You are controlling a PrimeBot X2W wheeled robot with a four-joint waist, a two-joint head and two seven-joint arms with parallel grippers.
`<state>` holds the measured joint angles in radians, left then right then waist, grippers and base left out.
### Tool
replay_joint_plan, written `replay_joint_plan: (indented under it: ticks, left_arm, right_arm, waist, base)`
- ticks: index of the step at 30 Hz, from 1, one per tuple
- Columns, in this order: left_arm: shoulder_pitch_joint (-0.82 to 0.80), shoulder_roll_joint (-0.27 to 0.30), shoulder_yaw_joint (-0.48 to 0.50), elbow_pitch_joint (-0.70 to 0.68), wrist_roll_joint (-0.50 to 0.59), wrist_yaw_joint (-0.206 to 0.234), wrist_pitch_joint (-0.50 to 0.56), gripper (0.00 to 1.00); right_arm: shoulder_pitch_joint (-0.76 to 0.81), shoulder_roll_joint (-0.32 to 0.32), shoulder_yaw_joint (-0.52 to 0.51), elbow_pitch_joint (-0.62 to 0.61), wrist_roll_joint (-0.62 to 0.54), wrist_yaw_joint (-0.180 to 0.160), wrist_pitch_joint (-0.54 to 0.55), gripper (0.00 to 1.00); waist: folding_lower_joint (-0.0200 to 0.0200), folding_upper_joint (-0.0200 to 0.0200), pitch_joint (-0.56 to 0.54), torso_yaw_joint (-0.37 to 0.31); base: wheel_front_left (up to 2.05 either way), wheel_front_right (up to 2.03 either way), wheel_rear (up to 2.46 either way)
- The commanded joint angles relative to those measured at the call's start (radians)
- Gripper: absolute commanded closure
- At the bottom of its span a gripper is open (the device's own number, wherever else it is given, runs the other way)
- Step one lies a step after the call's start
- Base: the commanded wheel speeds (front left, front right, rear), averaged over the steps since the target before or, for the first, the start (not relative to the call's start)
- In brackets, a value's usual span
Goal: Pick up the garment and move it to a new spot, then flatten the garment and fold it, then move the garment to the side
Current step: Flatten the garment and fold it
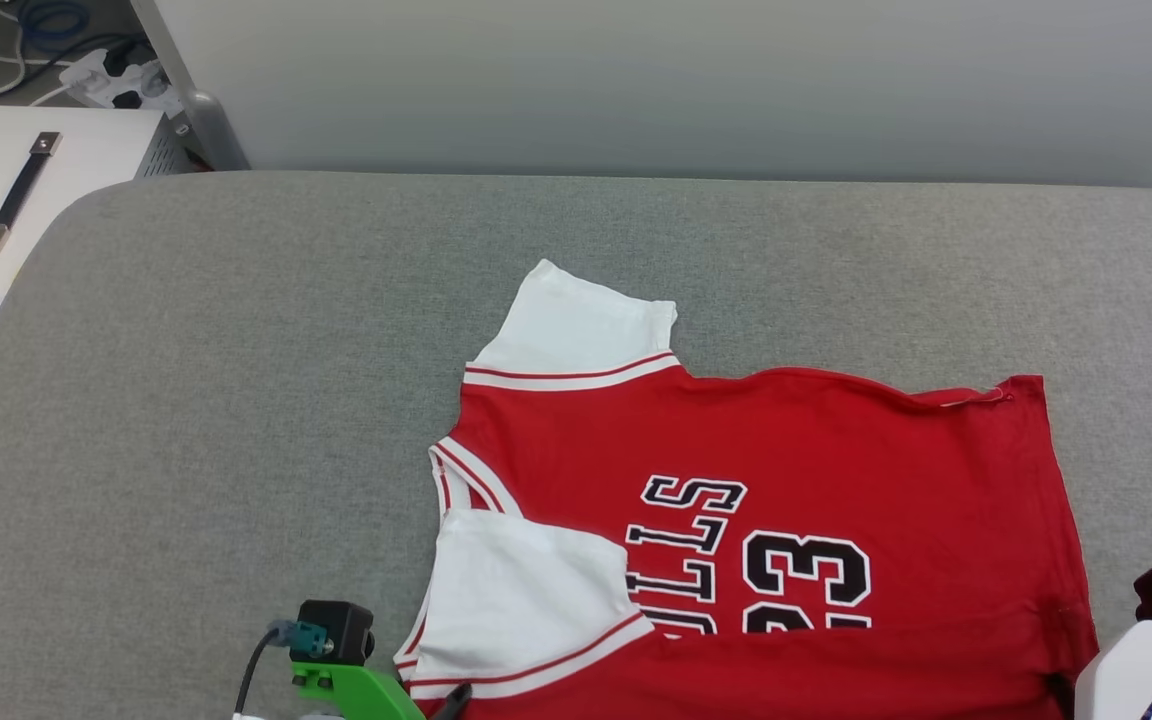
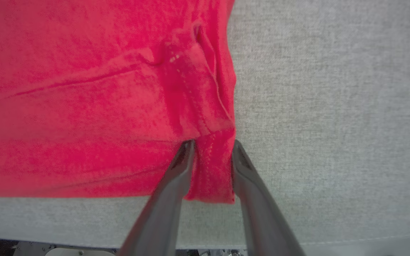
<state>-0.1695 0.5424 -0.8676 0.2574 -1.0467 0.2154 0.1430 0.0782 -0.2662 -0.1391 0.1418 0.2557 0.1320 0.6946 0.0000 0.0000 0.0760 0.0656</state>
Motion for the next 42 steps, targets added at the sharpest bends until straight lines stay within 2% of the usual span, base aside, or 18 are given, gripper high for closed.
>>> replay_joint_plan:
  ticks: [1, 10, 14, 18, 22, 25, 30, 36, 39, 42]
  left_arm:
    - [-0.008, -0.005, -0.002, 0.027, 0.006, 0.002, -0.009, 0.0]
    - [-0.025, -0.015, 0.049, -0.025, 0.041, -0.002, -0.16, 0.0]
    - [-0.048, -0.022, 0.068, -0.06, 0.09, -0.011, -0.267, 0.0]
    - [-0.067, -0.026, 0.068, -0.076, 0.175, -0.023, -0.367, 0.0]
    - [-0.055, -0.064, 0.114, -0.087, 0.244, -0.016, -0.402, 0.0]
    - [-0.04, -0.104, 0.192, -0.13, 0.326, -0.02, -0.404, 0.0]
    - [0.008, -0.171, 0.314, -0.167, 0.454, -0.065, -0.404, 0.0]
    - [-0.01, -0.223, 0.4, -0.151, 0.535, -0.127, -0.405, 0.0]
    - [-0.061, -0.214, 0.414, -0.117, 0.55, -0.164, -0.404, 0.0]
    - [-0.209, -0.171, 0.418, -0.082, 0.56, -0.217, -0.346, 0.0]
  right_arm:
    - [-0.016, 0.008, 0.009, 0.003, -0.006, -0.001, -0.018, 0.0]
    - [0.0, 0.019, 0.007, -0.126, -0.001, -0.001, -0.083, 0.0]
    - [-0.019, 0.024, 0.017, -0.207, -0.01, -0.001, -0.194, 0.0]
    - [-0.029, 0.043, 0.024, -0.265, -0.004, -0.001, -0.355, 0.0]
    - [-0.021, 0.071, 0.036, -0.285, -0.014, -0.001, -0.508, 0.0]
    - [-0.015, 0.09, 0.045, -0.283, -0.028, -0.001, -0.606, 0.0]
    - [-0.023, 0.129, 0.068, -0.251, -0.036, -0.001, -0.715, 0.0]
    - [-0.053, 0.154, 0.1, -0.231, -0.033, -0.001, -0.762, 0.0]
    - [-0.076, 0.159, 0.12, -0.231, -0.03, -0.001, -0.774, 0.0]
    - [-0.114, 0.168, 0.14, -0.234, -0.027, -0.001, -0.786, 0.0]
  waist:
    - [0.0, 0.0, -0.019, 0.003]
    - [0.0, 0.0, -0.078, 0.003]
    - [0.0, 0.0, -0.084, 0.0]
    - [0.0, 0.0, -0.083, -0.006]
    - [0.0, 0.0, -0.074, -0.021]
    - [0.0, 0.0, -0.06, -0.034]
    - [0.0, 0.0, -0.026, -0.068]
    - [0.0, 0.0, 0.044, -0.124]
    - [0.0, 0.0, 0.093, -0.155]
    - [0.0, 0.0, 0.171, -0.196]
  base:
    - [0.0, 0.0, 0.0]
    - [0.0, 0.0, 0.0]
    - [0.0, 0.0, 0.0]
    - [0.0, 0.0, 0.0]
    - [0.0, 0.0, 0.0]
    - [0.0, 0.0, 0.0]
    - [0.0, 0.0, 0.0]
    - [0.0, 0.0, 0.0]
    - [0.0, 0.0, 0.0]
    - [0.0, 0.0, 0.0]
